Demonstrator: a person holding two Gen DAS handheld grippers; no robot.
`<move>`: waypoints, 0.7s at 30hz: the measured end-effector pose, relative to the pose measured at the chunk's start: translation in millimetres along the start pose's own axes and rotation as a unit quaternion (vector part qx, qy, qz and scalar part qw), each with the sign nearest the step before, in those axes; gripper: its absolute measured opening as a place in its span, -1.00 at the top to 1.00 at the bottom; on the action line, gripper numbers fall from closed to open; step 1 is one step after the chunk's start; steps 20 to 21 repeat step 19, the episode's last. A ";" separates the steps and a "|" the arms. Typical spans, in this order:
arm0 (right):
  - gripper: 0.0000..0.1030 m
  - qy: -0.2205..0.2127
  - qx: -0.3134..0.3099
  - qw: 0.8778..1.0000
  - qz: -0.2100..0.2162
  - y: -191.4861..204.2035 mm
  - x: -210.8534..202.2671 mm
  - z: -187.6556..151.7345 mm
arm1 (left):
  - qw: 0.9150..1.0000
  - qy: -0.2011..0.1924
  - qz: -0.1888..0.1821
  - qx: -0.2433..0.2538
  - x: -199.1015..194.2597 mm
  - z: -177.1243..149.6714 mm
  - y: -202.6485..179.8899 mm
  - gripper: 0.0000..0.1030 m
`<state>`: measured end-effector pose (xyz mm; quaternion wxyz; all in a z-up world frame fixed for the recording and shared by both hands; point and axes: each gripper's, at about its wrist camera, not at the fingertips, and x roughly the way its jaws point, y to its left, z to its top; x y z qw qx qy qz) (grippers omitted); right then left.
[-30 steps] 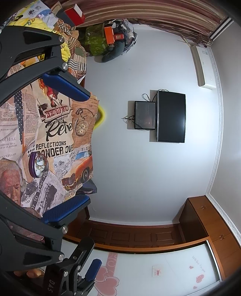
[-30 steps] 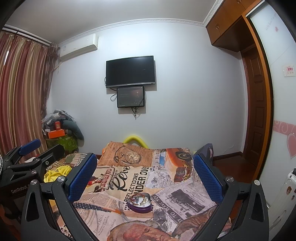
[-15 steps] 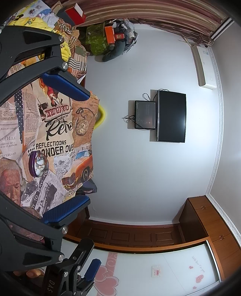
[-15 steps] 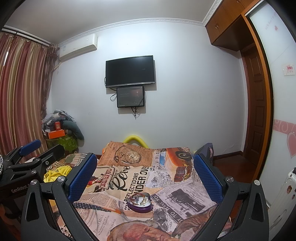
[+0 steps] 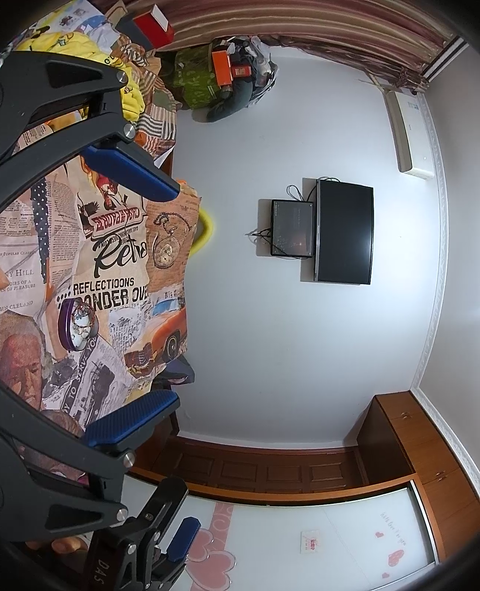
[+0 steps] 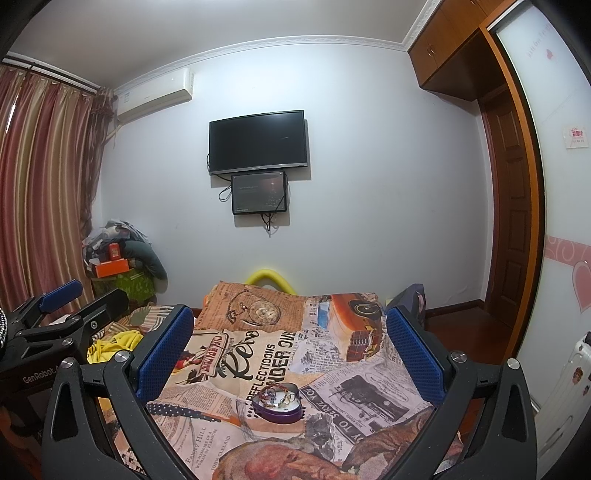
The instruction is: Organize jewelry
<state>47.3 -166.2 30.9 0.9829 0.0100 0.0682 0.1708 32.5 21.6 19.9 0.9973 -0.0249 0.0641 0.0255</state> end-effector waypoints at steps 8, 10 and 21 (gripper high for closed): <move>-1.00 0.001 0.000 1.000 -0.002 -1.9 -0.1 -0.5 | 1.000 0.003 -0.003 0.004 1.4 0.3 -0.6 -0.99; -1.00 0.002 0.001 1.000 -0.002 -2.0 -0.1 -0.5 | 1.000 0.004 -0.005 0.005 1.6 0.2 -0.4 -0.99; -1.00 0.004 0.003 1.000 -0.002 -3.4 1.2 -0.1 | 1.000 0.008 -0.009 0.013 3.6 -3.0 -3.9 -0.99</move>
